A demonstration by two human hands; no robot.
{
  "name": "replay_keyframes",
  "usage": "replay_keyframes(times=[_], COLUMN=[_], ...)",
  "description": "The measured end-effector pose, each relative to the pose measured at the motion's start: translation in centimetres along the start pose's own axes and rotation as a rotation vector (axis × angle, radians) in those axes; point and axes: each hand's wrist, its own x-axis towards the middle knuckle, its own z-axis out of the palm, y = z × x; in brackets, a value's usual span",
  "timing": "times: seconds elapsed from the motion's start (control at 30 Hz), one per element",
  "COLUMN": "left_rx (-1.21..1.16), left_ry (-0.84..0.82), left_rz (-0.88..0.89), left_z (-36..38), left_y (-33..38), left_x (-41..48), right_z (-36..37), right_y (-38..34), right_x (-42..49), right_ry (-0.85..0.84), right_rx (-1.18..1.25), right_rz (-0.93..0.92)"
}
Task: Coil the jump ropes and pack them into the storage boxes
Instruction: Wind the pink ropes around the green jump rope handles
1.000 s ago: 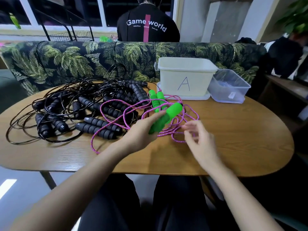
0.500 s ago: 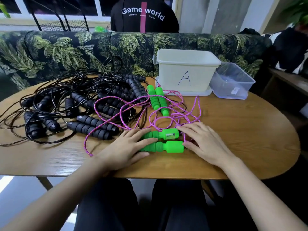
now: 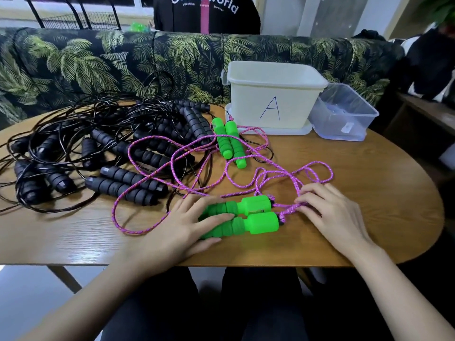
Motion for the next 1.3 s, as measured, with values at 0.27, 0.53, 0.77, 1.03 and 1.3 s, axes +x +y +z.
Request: replay_keyframes(times=[0.27, 0.53, 0.77, 1.03, 1.3], left_rx=[-0.038, -0.055, -0.024, -0.08, -0.011], left_ry=[-0.074, -0.094, -0.054, 0.125, 0.129], left_rz=[-0.07, -0.108, -0.205, -0.444, -0.448], left_z=[1.3, 1.9, 2.2, 3.0, 3.1], left_y=[-0.3, -2.2, -1.8, -0.7, -0.6], left_x=[0.2, 3.1, 3.2, 4.8, 5.3], right_z=[0.9, 2.9, 1.7, 0.8, 4.0], right_y=[-0.4, 2.4, 5.0, 2.5, -10.3], right_x=[0.2, 4.2, 4.8, 0.0, -0.6], right_ry=[-0.053, -0.012, 0.02, 0.139, 0.231], right_rx=[-0.042, -0.185, -0.215, -0.349, -0.216], right_rz=[-0.132, -0.288, -0.335, -0.026, -0.025])
